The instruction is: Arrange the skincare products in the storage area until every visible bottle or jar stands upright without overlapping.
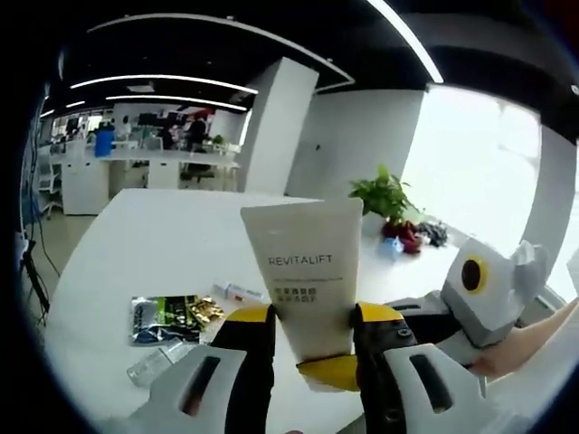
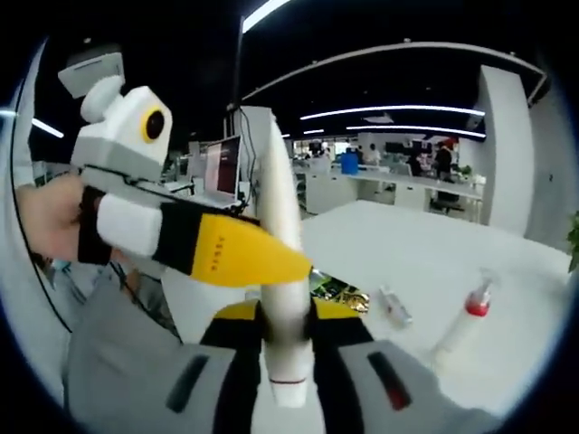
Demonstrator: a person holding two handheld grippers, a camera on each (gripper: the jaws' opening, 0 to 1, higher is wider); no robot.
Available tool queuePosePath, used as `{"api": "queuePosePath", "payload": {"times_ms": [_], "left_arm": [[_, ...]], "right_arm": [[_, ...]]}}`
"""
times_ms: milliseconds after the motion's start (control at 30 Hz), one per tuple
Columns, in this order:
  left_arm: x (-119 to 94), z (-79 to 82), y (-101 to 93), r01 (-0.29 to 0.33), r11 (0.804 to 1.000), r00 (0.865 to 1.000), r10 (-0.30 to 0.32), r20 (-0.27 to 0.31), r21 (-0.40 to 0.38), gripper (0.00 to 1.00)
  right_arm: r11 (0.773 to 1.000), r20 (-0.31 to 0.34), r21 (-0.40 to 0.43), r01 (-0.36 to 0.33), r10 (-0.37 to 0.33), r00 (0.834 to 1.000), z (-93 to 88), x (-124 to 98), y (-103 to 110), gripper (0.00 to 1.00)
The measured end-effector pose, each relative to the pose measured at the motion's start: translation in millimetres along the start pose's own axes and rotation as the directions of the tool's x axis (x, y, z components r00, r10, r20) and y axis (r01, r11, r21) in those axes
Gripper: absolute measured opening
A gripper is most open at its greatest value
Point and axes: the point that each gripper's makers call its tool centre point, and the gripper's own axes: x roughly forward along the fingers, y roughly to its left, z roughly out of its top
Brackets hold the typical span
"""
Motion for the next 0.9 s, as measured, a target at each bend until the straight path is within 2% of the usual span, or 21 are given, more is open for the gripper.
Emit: {"api": "queuePosePath", "payload": {"times_ms": [167, 333, 400, 433, 467, 500, 567, 633, 733, 833, 867, 900], "left_arm": [[-1.1, -0.2, -8.3, 0.082, 0.996, 0.997, -0.082, 0.016, -0.036, 0.31], [-1.2, -6.2, -14.1, 0.135, 0.99, 0.991, -0.136, -0.009, -0.043, 0.36], [-1.8, -7.0, -20.0, 0.186, 0.98, 0.982, -0.187, -0.009, -0.075, 0.38], [-3.4, -7.2, -27.7, 0.242, 0.965, 0.97, -0.244, -0.011, -0.096, 0.37], [-4.3, -7.9, -30.5, 0.262, 0.96, 0.964, -0.265, -0.017, -0.099, 0.35], [-6.7, -9.6, -39.4, 0.322, 0.94, 0.944, -0.328, -0.033, -0.109, 0.36], [-6.5, -7.3, -37.2, 0.33, 0.941, 0.942, -0.333, -0.039, -0.075, 0.36], [-10.1, -5.0, -40.5, 0.363, 0.93, 0.93, -0.365, -0.042, -0.052, 0.33], [-16.8, 0.8, -47.7, 0.433, 0.899, 0.899, -0.435, -0.038, -0.061, 0.3], [-23.2, 0.6, -56.0, 0.494, 0.87, 0.867, -0.493, -0.07, -0.012, 0.29], [-25.3, 0.6, -59.5, 0.515, 0.857, 0.854, -0.512, -0.087, 0.005, 0.3], [-26.0, 1.1, -61.3, 0.524, 0.852, 0.849, -0.521, -0.093, 0.016, 0.3]], "right_arm": [[0.998, 0.01, 0.046, -0.042, 0.042, 0.999, -2.6, -7.2, -1.3, 0.19], [0.99, 0.01, 0.027, -0.135, 0.135, 0.991, -2.3, -15.7, 4.7, 0.19], [0.98, 0.023, 0.042, -0.193, 0.192, 0.981, 1.2, -19.6, 11.2, 0.19], [0.978, 0.023, 0.04, -0.204, 0.203, 0.979, 2.1, -21.3, 12.1, 0.19], [0.976, 0.019, 0.028, -0.217, 0.217, 0.976, 2.8, -23.0, 13.6, 0.19], [0.973, 0.013, 0.024, -0.23, 0.23, 0.973, 2.8, -24.2, 15.2, 0.19], [0.963, 0.035, 0.061, -0.263, 0.261, 0.965, 5.4, -27.4, 17.0, 0.19], [0.947, 0.064, 0.098, -0.305, 0.3, 0.952, 9.4, -31.9, 19.2, 0.19], [0.926, 0.082, 0.118, -0.358, 0.35, 0.933, 14.5, -38.5, 22.2, 0.19], [0.902, 0.075, 0.106, -0.418, 0.412, 0.908, 18.6, -44.9, 27.8, 0.19], [0.886, 0.068, 0.099, -0.453, 0.448, 0.891, 19.8, -47.9, 32.1, 0.19], [0.881, 0.065, 0.093, -0.463, 0.459, 0.886, 20.9, -48.9, 33.4, 0.19]]}}
